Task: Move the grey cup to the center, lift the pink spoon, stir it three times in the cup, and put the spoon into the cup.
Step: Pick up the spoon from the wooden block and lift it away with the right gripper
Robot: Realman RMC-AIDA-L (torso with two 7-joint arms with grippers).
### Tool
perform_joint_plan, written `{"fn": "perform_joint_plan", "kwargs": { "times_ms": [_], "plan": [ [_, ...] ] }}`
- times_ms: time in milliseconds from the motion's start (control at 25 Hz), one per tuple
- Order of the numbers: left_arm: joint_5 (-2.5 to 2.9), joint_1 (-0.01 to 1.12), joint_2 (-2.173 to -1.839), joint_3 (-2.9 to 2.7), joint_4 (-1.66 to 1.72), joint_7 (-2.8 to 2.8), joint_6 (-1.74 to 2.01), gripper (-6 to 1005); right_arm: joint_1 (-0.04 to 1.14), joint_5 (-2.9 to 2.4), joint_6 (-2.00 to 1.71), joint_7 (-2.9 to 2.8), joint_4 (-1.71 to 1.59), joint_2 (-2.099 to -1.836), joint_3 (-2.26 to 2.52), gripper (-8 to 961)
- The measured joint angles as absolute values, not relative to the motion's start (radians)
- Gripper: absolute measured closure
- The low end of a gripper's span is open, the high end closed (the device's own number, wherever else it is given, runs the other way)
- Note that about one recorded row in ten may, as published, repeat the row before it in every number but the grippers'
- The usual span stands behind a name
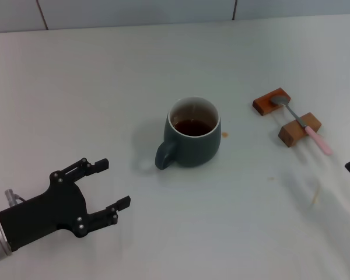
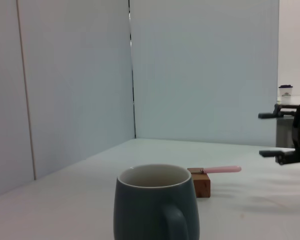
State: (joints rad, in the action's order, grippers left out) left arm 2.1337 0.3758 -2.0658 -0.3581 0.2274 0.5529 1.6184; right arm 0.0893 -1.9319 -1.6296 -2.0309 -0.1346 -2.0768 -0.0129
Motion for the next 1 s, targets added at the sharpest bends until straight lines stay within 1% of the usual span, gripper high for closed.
{"fn": "perform_joint_plan", "kwargs": {
  "times_ms": [1000],
  "plan": [
    [2.121, 0.376, -2.066, -0.344, 0.229, 0.561, 1.620, 186, 0.164, -1.961, -1.478, -1.954, -0.104, -2.079, -0.009, 225]
  ]
}}
